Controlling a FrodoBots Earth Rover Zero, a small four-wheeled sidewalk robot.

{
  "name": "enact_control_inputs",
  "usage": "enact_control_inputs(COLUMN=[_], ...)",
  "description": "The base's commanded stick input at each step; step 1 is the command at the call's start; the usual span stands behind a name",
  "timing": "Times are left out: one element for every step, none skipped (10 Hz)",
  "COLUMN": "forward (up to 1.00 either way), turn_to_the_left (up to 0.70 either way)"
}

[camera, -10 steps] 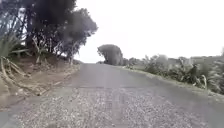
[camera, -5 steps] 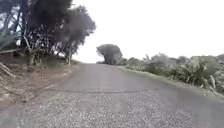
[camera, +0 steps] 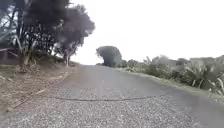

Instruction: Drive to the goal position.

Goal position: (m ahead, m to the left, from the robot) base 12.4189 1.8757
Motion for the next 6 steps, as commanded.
enact_control_inputs(forward=[0.7, 0.7, 0.7, 0.7, 0.7, 0.7], turn_to_the_left=[0.01, 0.02, 0.02, 0.01, 0.01, 0.13])
